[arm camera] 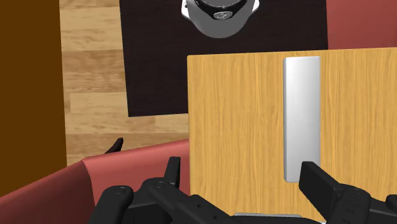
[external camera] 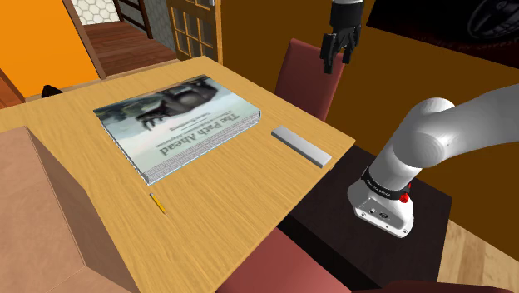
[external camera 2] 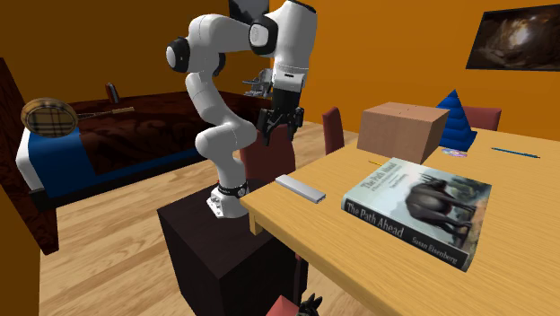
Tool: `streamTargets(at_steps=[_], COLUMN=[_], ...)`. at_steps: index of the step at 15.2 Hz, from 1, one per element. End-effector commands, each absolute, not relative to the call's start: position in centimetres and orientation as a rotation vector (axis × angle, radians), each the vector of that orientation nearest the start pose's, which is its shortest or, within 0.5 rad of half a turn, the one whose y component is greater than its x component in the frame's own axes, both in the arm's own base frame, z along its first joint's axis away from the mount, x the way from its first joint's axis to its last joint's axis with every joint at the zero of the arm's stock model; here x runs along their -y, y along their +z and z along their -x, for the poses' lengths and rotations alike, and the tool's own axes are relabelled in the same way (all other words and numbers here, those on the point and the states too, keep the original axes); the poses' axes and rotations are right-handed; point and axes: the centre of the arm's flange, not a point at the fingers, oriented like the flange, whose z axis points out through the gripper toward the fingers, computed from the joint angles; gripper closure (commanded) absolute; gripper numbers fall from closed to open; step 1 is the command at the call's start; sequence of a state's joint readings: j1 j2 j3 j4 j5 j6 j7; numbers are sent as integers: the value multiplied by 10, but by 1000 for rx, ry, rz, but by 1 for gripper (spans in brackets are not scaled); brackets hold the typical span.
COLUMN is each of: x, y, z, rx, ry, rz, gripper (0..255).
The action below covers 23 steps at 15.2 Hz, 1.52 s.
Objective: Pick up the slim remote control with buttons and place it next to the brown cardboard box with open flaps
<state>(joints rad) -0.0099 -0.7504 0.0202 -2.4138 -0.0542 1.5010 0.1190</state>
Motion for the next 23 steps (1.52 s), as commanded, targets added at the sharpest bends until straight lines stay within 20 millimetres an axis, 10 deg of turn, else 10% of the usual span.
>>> streamTargets(at_steps=[1, 18, 23], x=[2, -119, -120], y=[547, 367, 345], z=[-304, -263, -262], rx=[-184, -355, -356], ry=[254, 3, 2], rz=[3204, 3142, 3142], gripper=[0, 0, 0])
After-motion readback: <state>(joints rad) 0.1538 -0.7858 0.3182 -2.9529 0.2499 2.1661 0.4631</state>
